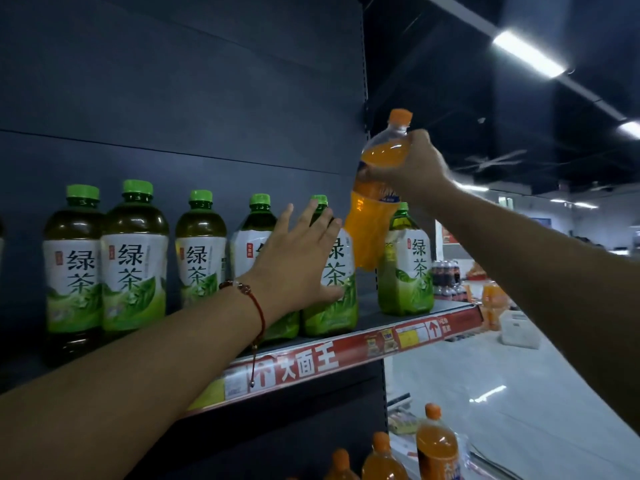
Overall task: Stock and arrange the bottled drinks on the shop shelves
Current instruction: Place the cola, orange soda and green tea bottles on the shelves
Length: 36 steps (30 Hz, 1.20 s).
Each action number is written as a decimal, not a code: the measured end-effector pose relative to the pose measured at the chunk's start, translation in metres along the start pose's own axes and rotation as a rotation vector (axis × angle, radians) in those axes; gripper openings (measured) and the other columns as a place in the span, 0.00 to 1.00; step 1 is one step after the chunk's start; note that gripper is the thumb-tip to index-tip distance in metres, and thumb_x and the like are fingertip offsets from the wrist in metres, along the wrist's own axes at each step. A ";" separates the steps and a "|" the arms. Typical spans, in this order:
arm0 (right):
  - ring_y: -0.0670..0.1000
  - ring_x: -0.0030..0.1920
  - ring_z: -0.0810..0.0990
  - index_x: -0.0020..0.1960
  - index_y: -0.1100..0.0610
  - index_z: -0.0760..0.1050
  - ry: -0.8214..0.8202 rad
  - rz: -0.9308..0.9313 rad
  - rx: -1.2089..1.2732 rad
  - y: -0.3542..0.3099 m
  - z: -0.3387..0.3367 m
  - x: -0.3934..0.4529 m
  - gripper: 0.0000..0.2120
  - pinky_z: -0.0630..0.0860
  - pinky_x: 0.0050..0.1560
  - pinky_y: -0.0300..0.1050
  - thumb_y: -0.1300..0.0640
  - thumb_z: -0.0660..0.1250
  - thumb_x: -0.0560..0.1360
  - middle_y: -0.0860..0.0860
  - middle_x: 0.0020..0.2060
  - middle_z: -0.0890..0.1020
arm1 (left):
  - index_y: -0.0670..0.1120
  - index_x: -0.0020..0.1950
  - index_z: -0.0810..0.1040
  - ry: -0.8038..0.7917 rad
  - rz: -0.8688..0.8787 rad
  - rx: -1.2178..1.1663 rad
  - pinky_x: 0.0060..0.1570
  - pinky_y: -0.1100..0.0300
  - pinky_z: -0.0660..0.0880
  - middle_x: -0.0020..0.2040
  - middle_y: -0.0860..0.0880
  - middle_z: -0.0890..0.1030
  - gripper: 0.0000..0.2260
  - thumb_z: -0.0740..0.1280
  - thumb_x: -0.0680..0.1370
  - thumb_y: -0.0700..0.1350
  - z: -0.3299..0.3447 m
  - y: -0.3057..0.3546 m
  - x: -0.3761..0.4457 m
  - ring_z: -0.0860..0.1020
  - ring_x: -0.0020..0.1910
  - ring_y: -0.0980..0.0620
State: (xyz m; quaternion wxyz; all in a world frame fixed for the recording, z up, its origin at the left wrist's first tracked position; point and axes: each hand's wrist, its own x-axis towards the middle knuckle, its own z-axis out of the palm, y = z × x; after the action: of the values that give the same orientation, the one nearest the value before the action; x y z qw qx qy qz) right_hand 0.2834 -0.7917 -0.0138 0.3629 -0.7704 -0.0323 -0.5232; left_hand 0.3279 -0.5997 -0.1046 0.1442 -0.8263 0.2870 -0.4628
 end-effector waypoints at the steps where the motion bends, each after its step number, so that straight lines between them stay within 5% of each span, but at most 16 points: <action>1: 0.53 0.57 0.75 0.70 0.54 0.63 0.027 -0.010 0.021 -0.001 -0.010 -0.007 0.42 0.74 0.48 0.48 0.43 0.79 0.63 0.52 0.61 0.75 | 0.46 0.81 0.44 0.004 -0.005 -0.006 0.77 0.41 0.41 0.82 0.46 0.46 0.49 0.60 0.72 0.72 -0.001 0.001 -0.001 0.41 0.80 0.44; 6: 0.54 0.60 0.76 0.71 0.51 0.62 0.057 0.055 0.153 0.014 -0.057 -0.061 0.43 0.79 0.55 0.57 0.43 0.79 0.63 0.50 0.62 0.74 | 0.50 0.81 0.40 -0.038 -0.131 -0.427 0.77 0.48 0.42 0.82 0.49 0.44 0.48 0.57 0.73 0.74 -0.018 0.031 -0.015 0.42 0.80 0.49; 10: 0.50 0.52 0.77 0.68 0.48 0.62 0.023 0.166 0.316 0.027 -0.082 -0.114 0.37 0.77 0.39 0.42 0.45 0.77 0.66 0.44 0.54 0.74 | 0.60 0.79 0.39 -0.037 -0.217 -0.912 0.70 0.46 0.65 0.81 0.54 0.55 0.48 0.61 0.69 0.75 -0.042 0.078 -0.026 0.61 0.77 0.49; 13: 0.49 0.51 0.77 0.67 0.47 0.62 -0.015 0.226 0.414 0.031 -0.090 -0.151 0.34 0.79 0.43 0.44 0.48 0.76 0.67 0.42 0.51 0.73 | 0.66 0.77 0.47 -0.054 -0.195 -1.227 0.58 0.52 0.75 0.71 0.59 0.71 0.46 0.68 0.66 0.73 -0.049 0.112 -0.037 0.75 0.64 0.54; 16: 0.51 0.56 0.75 0.70 0.48 0.62 -0.032 0.220 0.361 0.038 -0.089 -0.181 0.36 0.80 0.53 0.51 0.47 0.76 0.67 0.42 0.54 0.72 | 0.67 0.66 0.59 -0.070 -0.203 -1.437 0.46 0.62 0.74 0.55 0.64 0.76 0.34 0.75 0.67 0.63 -0.042 0.137 -0.056 0.76 0.52 0.64; 18: 0.47 0.55 0.75 0.68 0.45 0.62 -0.067 0.194 0.320 0.044 -0.086 -0.200 0.35 0.79 0.54 0.51 0.47 0.76 0.67 0.38 0.50 0.71 | 0.66 0.66 0.60 -0.079 -0.246 -1.537 0.46 0.64 0.74 0.56 0.63 0.75 0.35 0.77 0.67 0.59 -0.031 0.151 -0.074 0.76 0.53 0.62; 24: 0.36 0.48 0.81 0.68 0.43 0.66 -0.275 0.179 0.324 0.067 -0.053 -0.261 0.28 0.79 0.42 0.34 0.45 0.71 0.72 0.36 0.53 0.76 | 0.62 0.67 0.66 -0.063 -0.561 -1.792 0.48 0.61 0.79 0.57 0.59 0.79 0.35 0.80 0.66 0.49 0.019 0.185 -0.141 0.80 0.53 0.60; 26: 0.33 0.49 0.80 0.72 0.45 0.65 -0.324 0.251 0.394 0.081 -0.042 -0.284 0.28 0.79 0.41 0.32 0.46 0.70 0.74 0.39 0.56 0.78 | 0.62 0.63 0.69 -0.081 -0.696 -1.898 0.42 0.66 0.79 0.53 0.58 0.81 0.31 0.78 0.64 0.50 0.034 0.194 -0.164 0.82 0.49 0.61; 31: 0.39 0.58 0.78 0.74 0.41 0.60 -0.623 0.457 0.403 0.128 -0.015 -0.357 0.36 0.78 0.48 0.34 0.40 0.69 0.69 0.41 0.63 0.75 | 0.50 0.65 0.75 -0.061 -0.945 -2.140 0.40 0.57 0.80 0.48 0.49 0.86 0.31 0.80 0.63 0.44 0.075 0.207 -0.215 0.85 0.46 0.50; 33: 0.41 0.57 0.80 0.72 0.42 0.62 -0.771 0.569 0.506 0.142 0.000 -0.393 0.35 0.79 0.49 0.35 0.46 0.73 0.70 0.42 0.62 0.78 | 0.47 0.65 0.77 -0.108 -1.039 -2.230 0.40 0.53 0.81 0.49 0.46 0.86 0.30 0.79 0.63 0.46 0.085 0.213 -0.236 0.85 0.47 0.47; 36: 0.47 0.54 0.84 0.66 0.46 0.70 -0.784 0.651 0.551 0.159 0.017 -0.437 0.28 0.81 0.53 0.45 0.57 0.76 0.69 0.46 0.55 0.84 | 0.51 0.64 0.78 -0.261 -1.113 -2.180 0.54 0.41 0.78 0.56 0.42 0.84 0.32 0.78 0.61 0.53 0.099 0.222 -0.262 0.83 0.55 0.41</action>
State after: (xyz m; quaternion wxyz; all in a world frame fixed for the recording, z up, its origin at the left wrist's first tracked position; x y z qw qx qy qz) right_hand 0.1686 -0.7538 -0.4628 0.6532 -0.7541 -0.0604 -0.0323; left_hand 0.2295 -0.6195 -0.4470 -0.8103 -0.5645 0.1156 0.1062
